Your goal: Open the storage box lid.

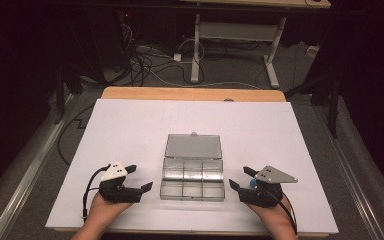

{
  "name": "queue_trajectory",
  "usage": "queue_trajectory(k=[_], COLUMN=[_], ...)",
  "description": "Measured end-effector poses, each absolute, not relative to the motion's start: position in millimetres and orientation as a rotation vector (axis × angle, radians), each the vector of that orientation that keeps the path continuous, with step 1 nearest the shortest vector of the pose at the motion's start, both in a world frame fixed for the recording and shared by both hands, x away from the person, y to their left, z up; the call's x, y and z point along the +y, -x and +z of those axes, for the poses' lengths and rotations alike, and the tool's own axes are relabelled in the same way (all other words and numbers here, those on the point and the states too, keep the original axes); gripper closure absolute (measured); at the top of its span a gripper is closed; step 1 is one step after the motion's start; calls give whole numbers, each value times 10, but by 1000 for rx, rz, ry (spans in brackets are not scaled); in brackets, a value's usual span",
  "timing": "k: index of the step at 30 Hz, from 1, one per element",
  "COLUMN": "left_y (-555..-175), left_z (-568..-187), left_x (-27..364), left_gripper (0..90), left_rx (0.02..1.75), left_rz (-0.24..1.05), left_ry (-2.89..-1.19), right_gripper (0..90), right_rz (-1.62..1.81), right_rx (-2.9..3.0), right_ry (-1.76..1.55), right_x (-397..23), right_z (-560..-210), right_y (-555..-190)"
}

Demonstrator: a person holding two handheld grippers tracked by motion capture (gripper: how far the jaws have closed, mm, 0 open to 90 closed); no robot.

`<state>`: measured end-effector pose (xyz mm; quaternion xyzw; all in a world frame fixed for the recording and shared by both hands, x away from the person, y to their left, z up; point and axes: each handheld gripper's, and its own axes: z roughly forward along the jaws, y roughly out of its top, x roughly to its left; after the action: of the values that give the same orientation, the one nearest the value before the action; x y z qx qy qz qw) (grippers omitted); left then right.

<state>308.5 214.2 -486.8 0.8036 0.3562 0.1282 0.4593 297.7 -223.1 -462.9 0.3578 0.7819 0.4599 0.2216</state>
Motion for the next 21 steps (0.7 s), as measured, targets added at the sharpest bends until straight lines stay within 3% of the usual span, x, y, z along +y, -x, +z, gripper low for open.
queue_trajectory(k=[3, 8, 21], left_y=[-3094, -3094, -3115], left_z=[-4863, -4852, -4861], left_x=[2138, 2141, 2182], left_gripper=[1, 0, 0], left_rx=[882, 880, 866], left_rz=[312, 320, 317], left_ry=[-1983, -1983, -1979], right_gripper=[157, 3, 3], right_rz=[1274, 1251, 1182], right_rx=[2151, 2138, 2077], right_ry=[-1000, -1037, -1115], right_x=[-2267, -2321, -2580], right_z=[-4631, -4651, -4679], right_y=[-2968, -2964, -2923])
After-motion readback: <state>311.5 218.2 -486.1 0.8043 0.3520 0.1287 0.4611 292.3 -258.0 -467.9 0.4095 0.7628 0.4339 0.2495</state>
